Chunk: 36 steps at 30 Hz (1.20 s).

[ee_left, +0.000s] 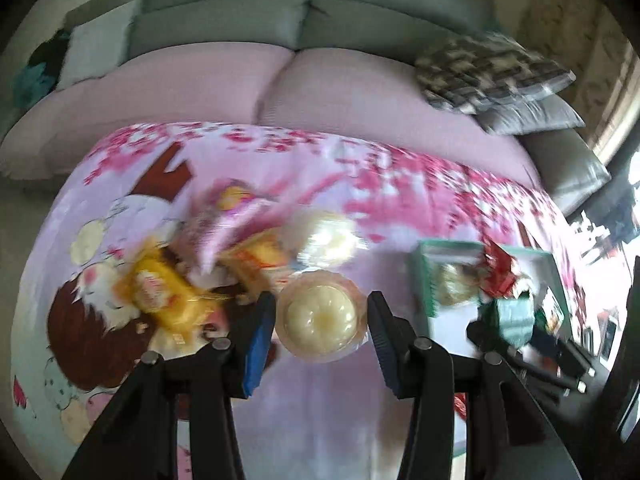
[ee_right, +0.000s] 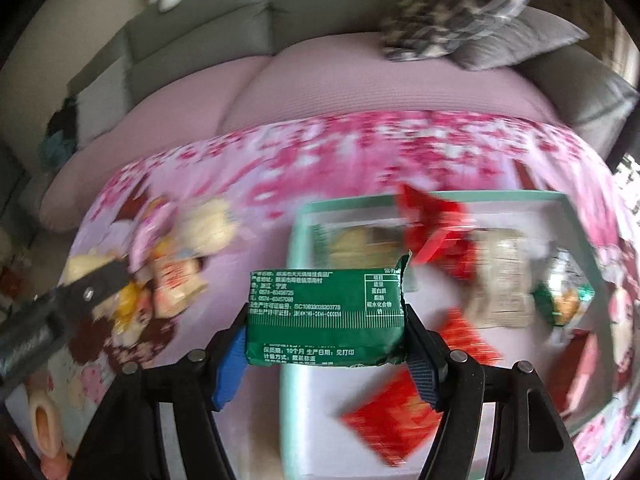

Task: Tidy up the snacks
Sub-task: 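Lift the green biscuit pack with the right tool and carry it over the tray, then open the right tool to drop the green biscuit pack into the tray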

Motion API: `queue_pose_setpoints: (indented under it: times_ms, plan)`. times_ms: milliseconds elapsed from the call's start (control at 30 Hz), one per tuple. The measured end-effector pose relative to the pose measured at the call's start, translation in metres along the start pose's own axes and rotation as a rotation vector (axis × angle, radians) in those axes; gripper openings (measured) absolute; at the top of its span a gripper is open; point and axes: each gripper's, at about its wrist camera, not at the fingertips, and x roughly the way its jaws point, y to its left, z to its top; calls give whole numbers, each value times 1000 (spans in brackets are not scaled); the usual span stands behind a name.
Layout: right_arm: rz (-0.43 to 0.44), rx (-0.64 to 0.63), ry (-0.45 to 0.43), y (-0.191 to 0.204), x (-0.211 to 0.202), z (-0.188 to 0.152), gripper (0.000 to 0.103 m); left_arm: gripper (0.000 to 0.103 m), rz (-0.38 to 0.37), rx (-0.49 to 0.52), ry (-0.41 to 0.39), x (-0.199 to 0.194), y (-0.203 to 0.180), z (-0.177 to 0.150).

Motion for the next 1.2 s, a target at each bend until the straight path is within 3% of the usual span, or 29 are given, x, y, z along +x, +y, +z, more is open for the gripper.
queue_pose_setpoints:
  times_ms: [333, 567, 1033, 1133, 1200]
  plan:
    - [-103, 223, 3, -91, -10, 5, 72, 49, -119, 163, 84, 29, -86, -8]
    - [-135, 286, 30, -123, -7, 3, 72, 49, -136, 251, 155, 54, -125, -19]
    - [-129, 294, 115, -139, 8, -3, 74, 50, -47, 245, 187, 66, -130, -21]
    - [-124, 293, 125, -140, 9, -3, 76, 62, -45, 210, 174, 64, -124, -18]
    - [-108, 292, 121, -140, 9, -4, 78, 66, -29, 194, 158, 62, -122, -16]
